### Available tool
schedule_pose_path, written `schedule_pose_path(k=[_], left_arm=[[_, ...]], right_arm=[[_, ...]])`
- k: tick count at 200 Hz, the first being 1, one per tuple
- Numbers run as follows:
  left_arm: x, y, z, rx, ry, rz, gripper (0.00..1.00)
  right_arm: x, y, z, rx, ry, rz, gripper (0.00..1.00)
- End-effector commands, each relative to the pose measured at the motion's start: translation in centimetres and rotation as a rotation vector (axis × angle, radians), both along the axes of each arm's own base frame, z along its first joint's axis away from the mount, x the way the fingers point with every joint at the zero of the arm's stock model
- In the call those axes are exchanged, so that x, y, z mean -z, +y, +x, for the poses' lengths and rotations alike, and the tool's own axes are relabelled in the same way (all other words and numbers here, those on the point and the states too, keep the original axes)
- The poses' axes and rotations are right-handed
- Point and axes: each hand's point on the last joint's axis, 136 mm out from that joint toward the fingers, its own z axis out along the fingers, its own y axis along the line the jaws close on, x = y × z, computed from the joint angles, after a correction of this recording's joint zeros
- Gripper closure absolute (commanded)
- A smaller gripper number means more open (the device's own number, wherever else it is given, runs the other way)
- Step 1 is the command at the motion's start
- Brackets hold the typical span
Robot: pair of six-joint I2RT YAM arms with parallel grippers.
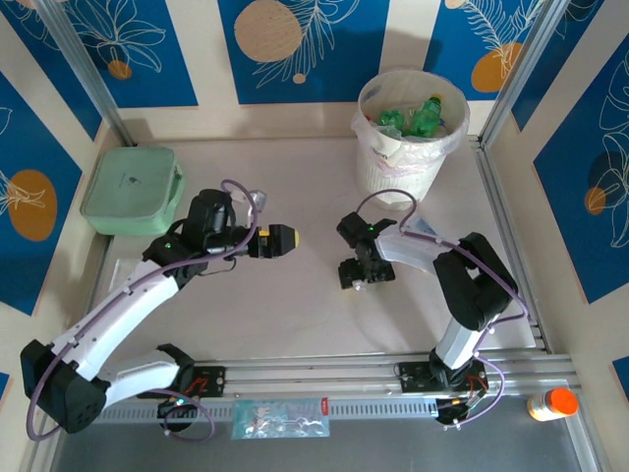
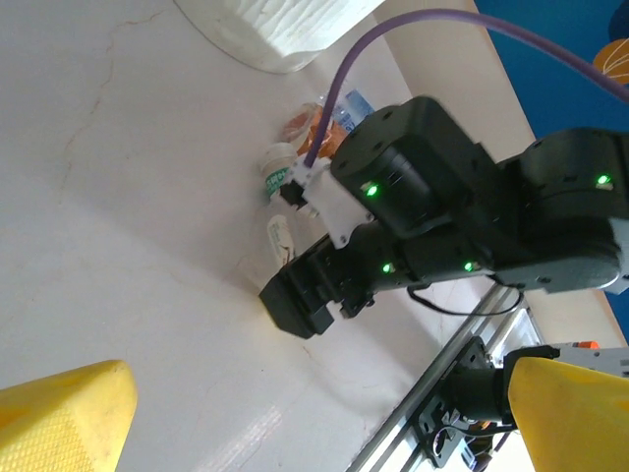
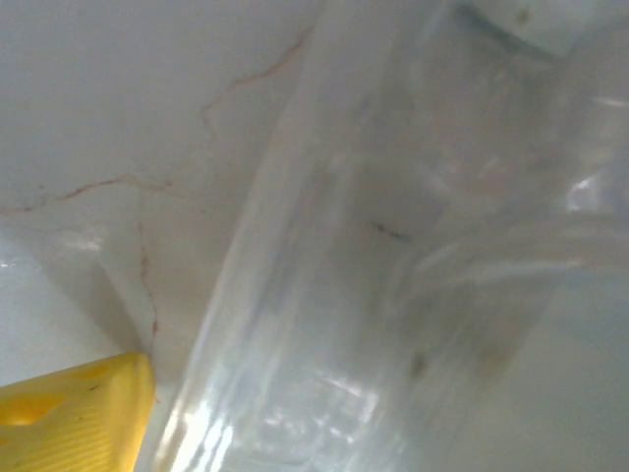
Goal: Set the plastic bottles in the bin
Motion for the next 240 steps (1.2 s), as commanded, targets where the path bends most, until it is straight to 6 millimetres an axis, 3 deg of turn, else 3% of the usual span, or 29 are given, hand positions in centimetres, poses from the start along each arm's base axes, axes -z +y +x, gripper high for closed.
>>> schedule_pose_path(k=[1, 57, 104, 131, 150, 189, 240], left_arm=[[-1.9, -0.3, 0.9, -0.01, -0.03, -0.04, 0.03], [-2.4, -0.7, 2.1, -0.029, -0.039, -0.036, 0.04], [-3.3, 0.6, 0.6, -0.052, -0.067, -0.05, 0.04], [-3.3, 0.9, 0.0, -0.048, -0.069, -0.061, 0.04], [-4.6, 0.9, 0.1, -0.039, -0.102, -0.058, 0.04], [-7.0, -0.5, 2.1, -0.042, -0.127, -0.091, 0.04], [-9.1, -3.5, 7.0, -0.088, -0.101, -0.187, 0.08]], right_arm=[[-0.2, 0.3, -0.1, -0.008, 0.004, -0.04, 0.19], [-0.4, 1.7, 0.6, -0.071, 0.002, -0.082, 0.36], [-1.1, 2.6, 1.0, -0.102, 0.002, -0.065, 0.43], [-2.4, 3.6, 0.6, -0.113, -0.02, -0.005, 0.47], [-3.4, 4.7, 0.2, -0.113, -0.038, 0.043, 0.47], [-4.7, 6.2, -1.0, -0.074, -0.015, 0.101, 0.47], [-6.6, 6.4, -3.4, -0.029, -0.034, 0.1, 0.47]])
